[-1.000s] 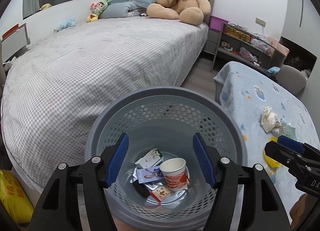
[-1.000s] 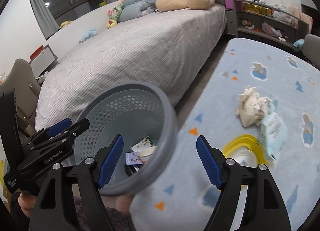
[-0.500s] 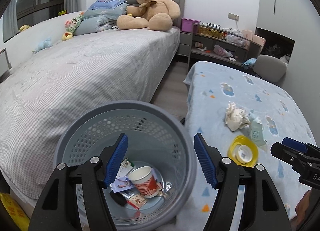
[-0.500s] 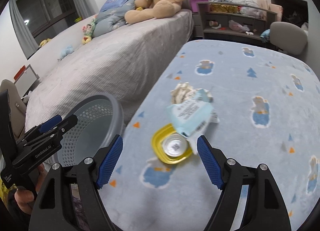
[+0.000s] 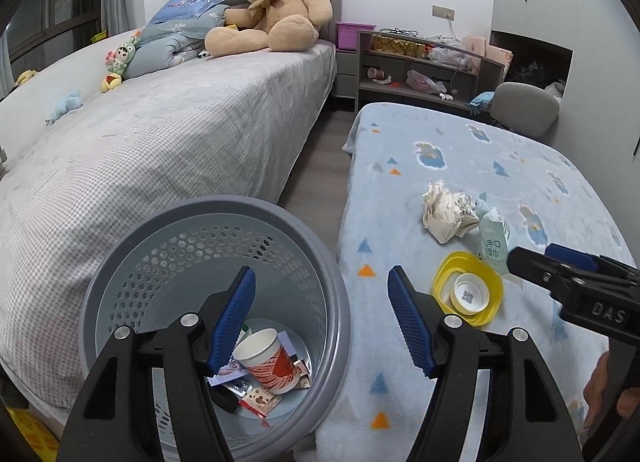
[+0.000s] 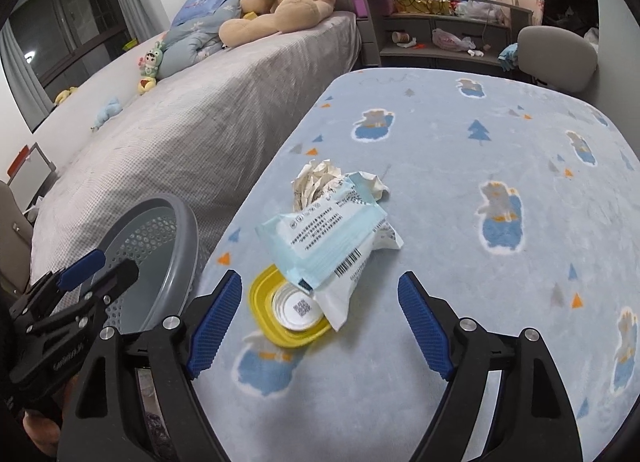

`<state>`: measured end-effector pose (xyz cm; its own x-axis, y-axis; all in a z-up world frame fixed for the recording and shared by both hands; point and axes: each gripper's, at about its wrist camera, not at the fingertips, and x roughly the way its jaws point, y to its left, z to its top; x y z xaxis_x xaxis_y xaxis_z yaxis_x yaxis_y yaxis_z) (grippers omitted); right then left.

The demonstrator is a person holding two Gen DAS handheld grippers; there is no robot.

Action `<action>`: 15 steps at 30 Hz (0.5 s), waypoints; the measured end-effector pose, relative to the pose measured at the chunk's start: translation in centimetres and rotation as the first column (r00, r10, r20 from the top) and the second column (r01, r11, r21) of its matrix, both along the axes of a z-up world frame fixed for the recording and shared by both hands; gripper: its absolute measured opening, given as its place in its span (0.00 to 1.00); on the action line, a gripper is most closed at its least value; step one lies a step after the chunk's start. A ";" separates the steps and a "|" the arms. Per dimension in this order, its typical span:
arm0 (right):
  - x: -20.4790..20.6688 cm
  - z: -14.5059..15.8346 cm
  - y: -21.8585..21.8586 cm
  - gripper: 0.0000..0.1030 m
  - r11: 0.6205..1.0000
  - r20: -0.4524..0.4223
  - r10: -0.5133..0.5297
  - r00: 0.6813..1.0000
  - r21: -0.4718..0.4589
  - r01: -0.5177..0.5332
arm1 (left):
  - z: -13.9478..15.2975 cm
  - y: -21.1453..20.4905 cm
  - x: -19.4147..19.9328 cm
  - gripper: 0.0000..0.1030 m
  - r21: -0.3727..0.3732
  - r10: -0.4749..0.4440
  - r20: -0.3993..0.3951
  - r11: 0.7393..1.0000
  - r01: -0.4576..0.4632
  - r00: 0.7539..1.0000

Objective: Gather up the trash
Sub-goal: 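Grasp the white round lid inside the yellow container with the left tool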

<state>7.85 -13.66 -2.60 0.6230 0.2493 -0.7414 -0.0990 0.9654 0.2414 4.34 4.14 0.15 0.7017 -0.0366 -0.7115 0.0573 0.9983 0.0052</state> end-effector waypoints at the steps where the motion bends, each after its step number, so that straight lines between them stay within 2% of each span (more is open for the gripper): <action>1: 0.4 -0.2 0.2 0.77 1.000 -0.002 -0.003 1.000 -0.005 0.003 | 0.0 0.0 0.0 0.64 -0.001 0.001 -0.002 1.000 -0.001 1.000; 7: 2.3 -1.7 0.2 0.77 0.999 -0.031 -0.044 0.999 -0.005 0.044 | -0.2 0.0 0.2 0.64 -0.001 -0.002 -0.010 1.000 0.002 1.000; 15: 0.8 -1.4 -4.2 0.77 0.991 -0.025 -0.130 0.991 0.009 0.131 | -0.2 -0.3 0.3 0.64 -0.005 -0.013 -0.009 1.000 0.013 1.000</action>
<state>8.69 -17.83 -3.98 0.6325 0.1750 -0.7546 0.0337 0.9670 0.2525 4.68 3.83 -0.02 0.6950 -0.0497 -0.7173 0.0706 0.9975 -0.0008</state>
